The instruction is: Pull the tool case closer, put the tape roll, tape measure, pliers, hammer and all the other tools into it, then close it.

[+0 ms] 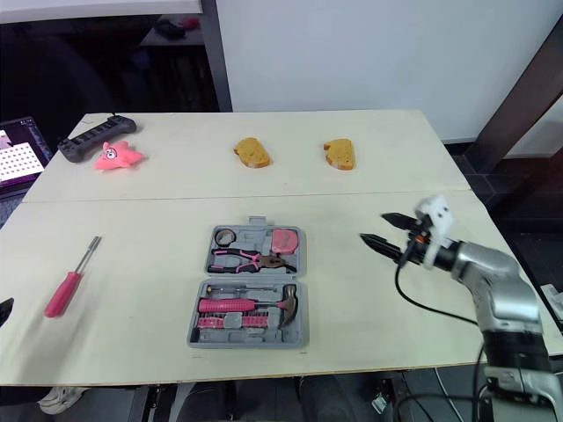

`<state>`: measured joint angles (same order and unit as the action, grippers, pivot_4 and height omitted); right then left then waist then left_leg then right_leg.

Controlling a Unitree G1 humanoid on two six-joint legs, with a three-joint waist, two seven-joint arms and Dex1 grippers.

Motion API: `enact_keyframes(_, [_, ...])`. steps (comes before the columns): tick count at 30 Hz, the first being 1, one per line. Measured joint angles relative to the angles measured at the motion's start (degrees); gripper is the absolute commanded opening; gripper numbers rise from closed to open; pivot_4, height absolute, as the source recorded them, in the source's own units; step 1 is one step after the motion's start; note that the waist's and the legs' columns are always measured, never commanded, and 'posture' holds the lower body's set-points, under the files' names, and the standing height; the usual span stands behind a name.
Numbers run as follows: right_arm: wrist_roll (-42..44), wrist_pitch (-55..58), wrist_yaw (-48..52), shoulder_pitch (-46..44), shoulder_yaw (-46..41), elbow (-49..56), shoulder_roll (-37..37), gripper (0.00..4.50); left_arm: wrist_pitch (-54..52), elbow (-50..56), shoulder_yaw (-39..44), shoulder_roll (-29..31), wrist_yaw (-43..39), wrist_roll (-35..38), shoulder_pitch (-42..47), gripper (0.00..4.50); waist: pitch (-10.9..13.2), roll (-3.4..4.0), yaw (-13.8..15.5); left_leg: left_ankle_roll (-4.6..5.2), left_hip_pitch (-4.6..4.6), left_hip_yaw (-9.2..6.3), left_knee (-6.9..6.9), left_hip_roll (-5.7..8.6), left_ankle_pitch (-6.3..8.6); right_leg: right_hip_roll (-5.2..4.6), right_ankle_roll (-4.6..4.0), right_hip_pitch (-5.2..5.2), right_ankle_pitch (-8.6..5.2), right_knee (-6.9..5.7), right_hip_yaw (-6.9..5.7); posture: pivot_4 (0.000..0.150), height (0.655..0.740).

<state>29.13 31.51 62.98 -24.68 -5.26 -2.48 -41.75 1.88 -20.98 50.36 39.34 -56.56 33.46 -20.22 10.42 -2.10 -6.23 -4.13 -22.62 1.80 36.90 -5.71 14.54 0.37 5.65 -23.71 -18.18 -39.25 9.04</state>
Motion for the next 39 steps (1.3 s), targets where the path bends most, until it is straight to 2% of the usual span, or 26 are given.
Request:
enact_keyframes(3, [1.8, 5.2, 5.3, -9.4, 4.8, 2.4, -1.8, 4.42, -0.8, 6.4, -0.5, -3.2, 2.2, 0.2, -2.8, 4.50, 0.0, -0.06, 0.3, 0.00, -0.19, 0.00, 0.00, 0.00, 0.00, -0.02, 0.00, -0.19, 0.00, 0.00, -0.03, 0.150, 0.7080])
enact_keyframes(6, [3.3, 9.7, 9.4, -18.4, 8.7, 2.9, -1.8, 4.42, -3.9, 14.2, -0.9, -5.4, 5.5, 0.0, -7.5, 4.50, 0.0, -0.03, 0.5, 0.00, -0.85, 0.00, 0.14, -0.01, -0.01, -0.02, 0.00, -0.89, 0.03, -0.10, -0.03, 0.150, 0.7080])
enact_keyframes(8, [4.4, 12.0, 12.4, -23.1, 11.3, 4.0, -1.5, 4.42, -6.9, 20.1, -0.8, -5.9, 8.0, 1.0, -9.3, 4.50, 0.0, -0.06, 0.9, 0.00, -0.87, -0.08, 0.11, -0.01, -0.01, -0.02, 0.00, -0.89, 0.01, -0.09, -0.13, 0.150, 0.7080])
enact_keyframes(14, [6.1, 14.3, 18.3, -28.0, 15.9, 5.2, 0.7, 4.42, -20.7, 33.4, 0.1, -2.9, 15.0, 2.7, -14.2, 4.50, 0.0, -0.07, 0.8, 0.00, -0.89, -0.06, 0.17, 0.00, -0.01, -0.03, 0.00, -0.86, 0.02, -0.07, -0.13, 0.150, 0.7080])
enact_keyframes(20, [7.9, 16.9, 18.7, -29.7, 15.9, 6.2, 1.8, 4.42, -31.0, 35.2, -0.1, 2.9, 17.3, 2.6, -13.7, 4.50, 0.0, -0.07, 0.6, 0.00, -0.87, -0.08, 0.16, 0.00, -0.01, 0.00, -0.01, -0.88, 0.02, -0.11, -0.15, 0.150, 0.7080])
enact_keyframes(25, [8.2, 18.2, 15.9, -27.5, 15.5, 9.5, 1.7, 4.42, -38.4, 30.8, -3.1, 13.1, 14.9, 1.9, -7.7, 4.50, 0.1, -0.05, 0.7, -0.01, -0.88, -0.12, 0.16, 0.01, -0.01, -0.01, -0.01, -0.87, 0.02, -0.11, -0.21, 0.150, 0.7080])
enact_keyframes(28, [8.2, 18.3, 14.5, -26.2, 15.4, 10.3, 1.4, 4.42, -40.1, 24.0, -8.7, 19.1, 12.0, -0.3, -2.0, 4.50, 0.1, 0.03, 0.5, -0.02, -0.90, -0.09, 0.16, 0.02, -0.02, -0.01, -0.02, -0.88, 0.03, -0.10, -0.19, 0.150, 0.7080])
enact_keyframes(30, [8.2, 18.5, 13.5, -25.8, 15.3, 10.6, 1.2, 4.42, -40.6, 17.9, -14.0, 21.6, 10.7, -1.9, 5.1, 4.50, 0.2, 0.07, 0.5, -0.02, -0.90, -0.10, 0.13, 0.01, -0.02, 0.01, -0.02, -0.92, 0.04, -0.15, -0.21, 0.150, 0.7080])
enact_keyframes(35, [8.4, 19.6, 11.0, -24.6, 14.2, 12.8, 0.5, 4.42, -40.2, 5.1, -24.0, 23.1, 8.7, -6.2, 18.3, 4.50, 0.2, 0.08, 0.5, -0.02, -0.94, -0.11, 0.08, 0.01, -0.02, 0.05, 0.19, -1.01, 0.14, -0.20, -0.21, 0.150, 0.7080])
enact_keyframes(39, [8.4, 20.7, 9.3, -24.3, 13.6, 14.4, 0.0, 4.42, -37.2, -4.5, -29.8, 21.3, 7.3, -9.8, 26.6, 4.50, 0.2, 0.08, 0.7, -0.01, -1.03, -0.11, 0.05, 0.01, -0.02, 0.05, 0.21, -1.10, 0.15, -0.22, -0.22, 0.150, 0.7080])
